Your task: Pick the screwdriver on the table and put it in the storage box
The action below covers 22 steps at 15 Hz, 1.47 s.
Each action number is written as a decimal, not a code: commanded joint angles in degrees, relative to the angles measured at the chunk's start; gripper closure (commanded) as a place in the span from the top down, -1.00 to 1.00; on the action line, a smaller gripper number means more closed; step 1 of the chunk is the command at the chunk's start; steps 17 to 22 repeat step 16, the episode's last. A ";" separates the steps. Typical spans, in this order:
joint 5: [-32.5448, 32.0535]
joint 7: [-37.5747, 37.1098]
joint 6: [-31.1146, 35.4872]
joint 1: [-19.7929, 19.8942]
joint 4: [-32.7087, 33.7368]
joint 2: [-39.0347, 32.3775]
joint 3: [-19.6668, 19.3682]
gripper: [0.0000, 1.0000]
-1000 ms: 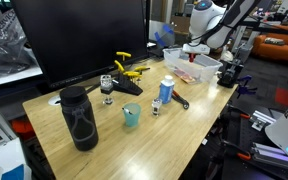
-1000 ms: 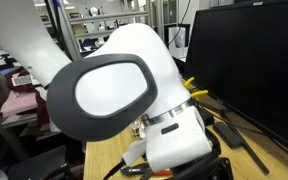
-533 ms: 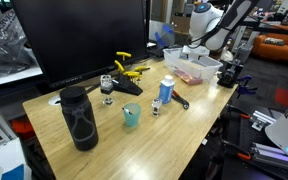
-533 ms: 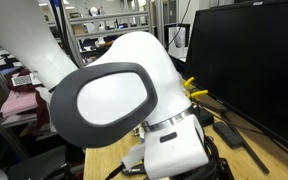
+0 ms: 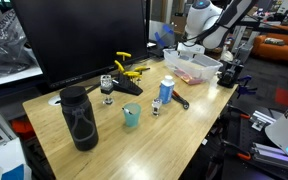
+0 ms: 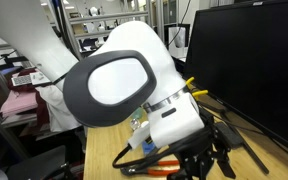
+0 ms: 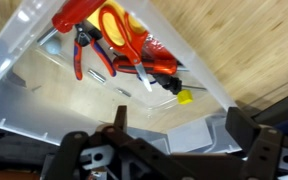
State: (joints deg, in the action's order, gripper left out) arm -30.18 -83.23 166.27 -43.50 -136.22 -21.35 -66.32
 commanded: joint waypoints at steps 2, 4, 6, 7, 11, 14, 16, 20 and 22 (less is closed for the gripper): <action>-1.96 3.18 6.28 -1.69 -1.75 6.12 0.98 1.00; -3.37 5.92 7.23 -2.76 -2.42 9.05 2.09 1.00; -1.97 4.00 5.74 -3.51 -1.10 6.44 2.29 1.00; -1.94 4.24 5.54 -3.75 -1.35 7.30 2.71 1.00; -1.93 4.17 5.53 -3.58 -1.35 6.90 2.36 1.00; -1.93 4.16 5.53 -3.60 -1.35 6.87 2.36 1.00; -1.93 4.16 5.53 -3.60 -1.35 6.86 2.36 1.00; -1.93 4.16 5.53 -3.60 -1.35 6.86 2.36 1.00; -1.93 4.16 5.53 -3.60 -1.35 6.86 2.36 1.00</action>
